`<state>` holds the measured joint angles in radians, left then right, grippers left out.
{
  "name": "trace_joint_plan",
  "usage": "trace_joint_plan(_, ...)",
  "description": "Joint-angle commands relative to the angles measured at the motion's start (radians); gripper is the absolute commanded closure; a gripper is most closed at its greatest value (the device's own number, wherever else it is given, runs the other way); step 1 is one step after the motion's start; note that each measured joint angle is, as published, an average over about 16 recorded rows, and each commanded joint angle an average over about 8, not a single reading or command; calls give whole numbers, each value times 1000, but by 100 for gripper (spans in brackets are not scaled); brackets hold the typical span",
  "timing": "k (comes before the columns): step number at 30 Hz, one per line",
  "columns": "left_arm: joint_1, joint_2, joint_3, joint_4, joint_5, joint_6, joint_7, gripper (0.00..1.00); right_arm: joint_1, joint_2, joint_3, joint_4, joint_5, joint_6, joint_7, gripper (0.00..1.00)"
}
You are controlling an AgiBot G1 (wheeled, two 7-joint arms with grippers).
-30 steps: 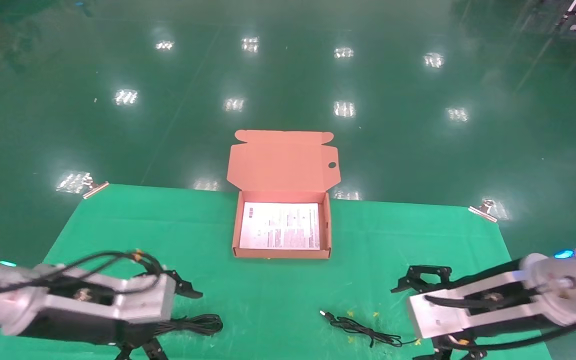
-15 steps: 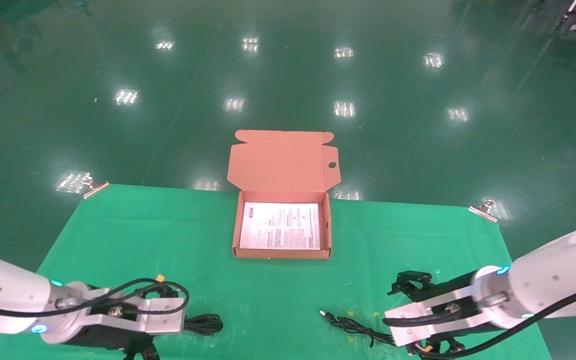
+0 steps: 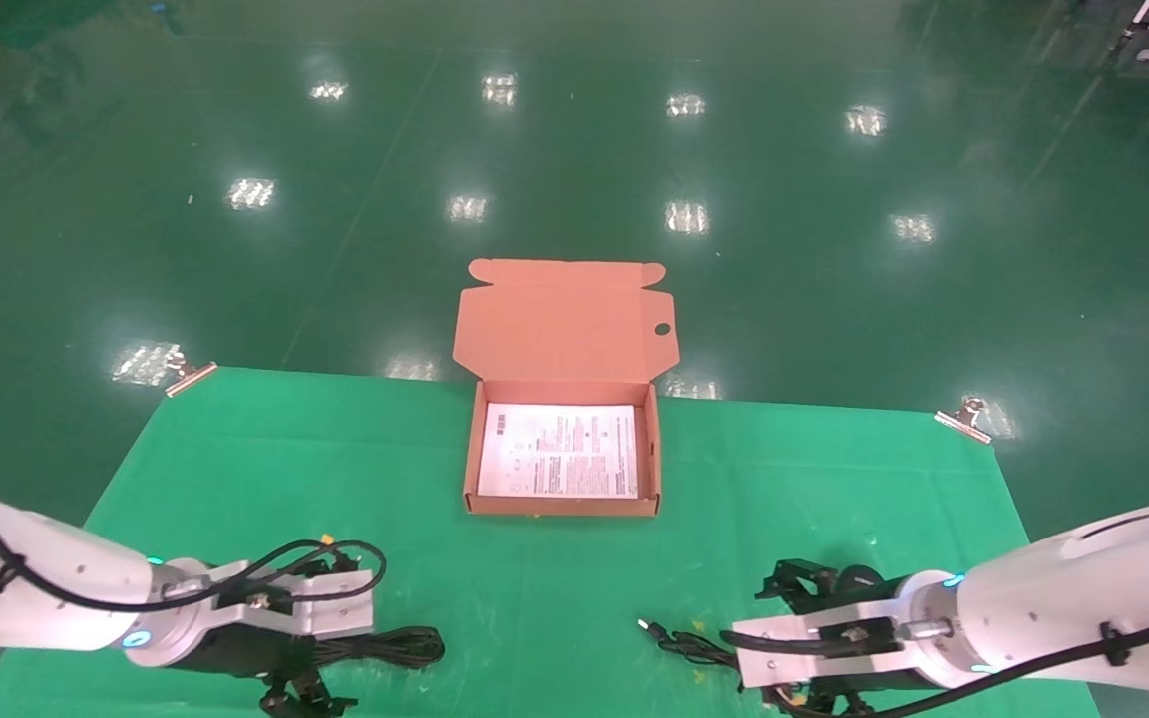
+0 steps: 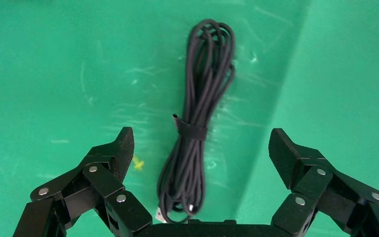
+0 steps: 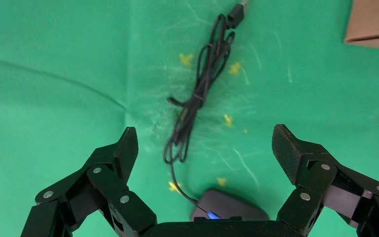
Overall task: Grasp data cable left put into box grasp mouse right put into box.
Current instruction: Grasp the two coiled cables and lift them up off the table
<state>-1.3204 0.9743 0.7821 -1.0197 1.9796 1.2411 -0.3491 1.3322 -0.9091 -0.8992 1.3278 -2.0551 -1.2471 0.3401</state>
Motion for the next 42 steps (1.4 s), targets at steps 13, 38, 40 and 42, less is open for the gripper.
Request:
trace_joint_plan(13,-35,74,5,191,10,-41,44,0,-16,-72,-14,-105,-39,46,31,0)
trace_joint_plan(38,-69,131,15,373,23,-98,154,100,-25,-153,-53,-264,-120,143,-47,100)
trace_joint_plan(40,-69,130,15,371,23,-97,152,100,-25,-152,-53,-263,-120,141,-48,100)
trace_joint_plan(42,-69,130,15,369,23,-97,151,100,-25,-150,-53,-261,-120,139,-48,100)
